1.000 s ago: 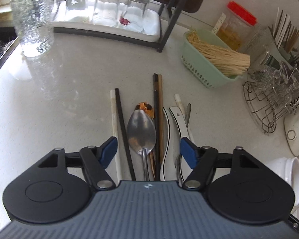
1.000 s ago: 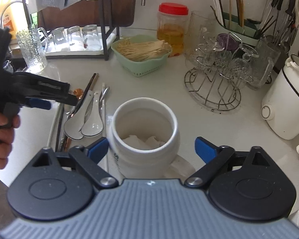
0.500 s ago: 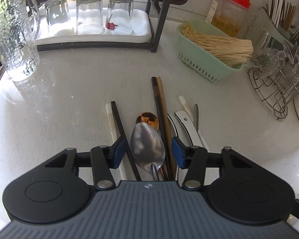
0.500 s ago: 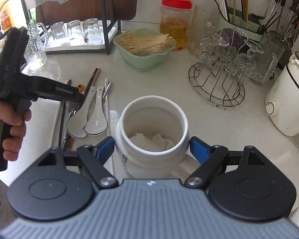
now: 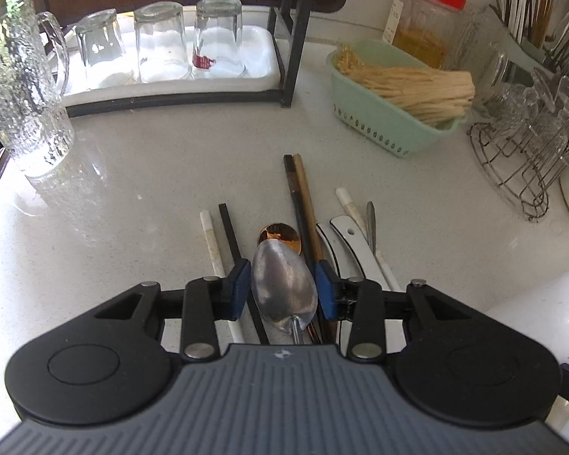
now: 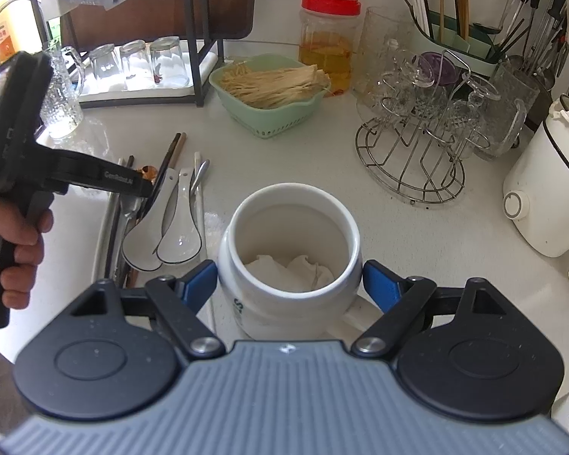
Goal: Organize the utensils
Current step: 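Lower the left tool over the steel spoon and close on it, then lift the steel spoon with the left tool and lower it into the white mug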
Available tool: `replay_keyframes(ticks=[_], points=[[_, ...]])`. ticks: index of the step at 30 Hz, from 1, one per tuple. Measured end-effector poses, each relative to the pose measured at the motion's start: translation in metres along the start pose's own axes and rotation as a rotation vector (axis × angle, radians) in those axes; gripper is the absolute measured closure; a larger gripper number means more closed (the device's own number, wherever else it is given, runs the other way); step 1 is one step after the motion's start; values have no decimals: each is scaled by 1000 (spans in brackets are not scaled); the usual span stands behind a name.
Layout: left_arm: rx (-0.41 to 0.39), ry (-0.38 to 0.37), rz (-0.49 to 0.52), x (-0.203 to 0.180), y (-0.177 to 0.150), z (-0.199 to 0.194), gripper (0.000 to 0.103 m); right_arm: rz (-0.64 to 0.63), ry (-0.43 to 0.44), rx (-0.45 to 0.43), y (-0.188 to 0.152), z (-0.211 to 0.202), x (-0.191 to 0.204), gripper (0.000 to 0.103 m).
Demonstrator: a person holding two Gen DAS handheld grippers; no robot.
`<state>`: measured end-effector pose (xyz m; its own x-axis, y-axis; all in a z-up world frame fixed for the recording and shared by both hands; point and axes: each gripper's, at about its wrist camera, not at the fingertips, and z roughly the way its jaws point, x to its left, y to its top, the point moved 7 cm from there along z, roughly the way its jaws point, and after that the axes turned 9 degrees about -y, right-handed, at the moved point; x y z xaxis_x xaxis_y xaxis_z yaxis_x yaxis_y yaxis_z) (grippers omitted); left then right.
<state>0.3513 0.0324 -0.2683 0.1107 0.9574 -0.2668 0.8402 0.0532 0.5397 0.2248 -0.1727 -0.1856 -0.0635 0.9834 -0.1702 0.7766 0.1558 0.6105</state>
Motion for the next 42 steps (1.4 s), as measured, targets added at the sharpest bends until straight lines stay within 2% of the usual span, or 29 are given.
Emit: replay_keyframes(ticks=[8,21,30,42], points=[[-46,13,-11,-14,-2,-28,62,-41,39,-34,1,1,-3,17],[-122,27,37,-63,-14,-84,65,-103,121,-127,-5,-2,-5,17],[-169,23,14,-84,-27,-111,65,-137,156,-182,-8,-3,-6,17],[-189,15,28,-109,-22,-137,66,-169,184,-199,-10,-4,-6,17]])
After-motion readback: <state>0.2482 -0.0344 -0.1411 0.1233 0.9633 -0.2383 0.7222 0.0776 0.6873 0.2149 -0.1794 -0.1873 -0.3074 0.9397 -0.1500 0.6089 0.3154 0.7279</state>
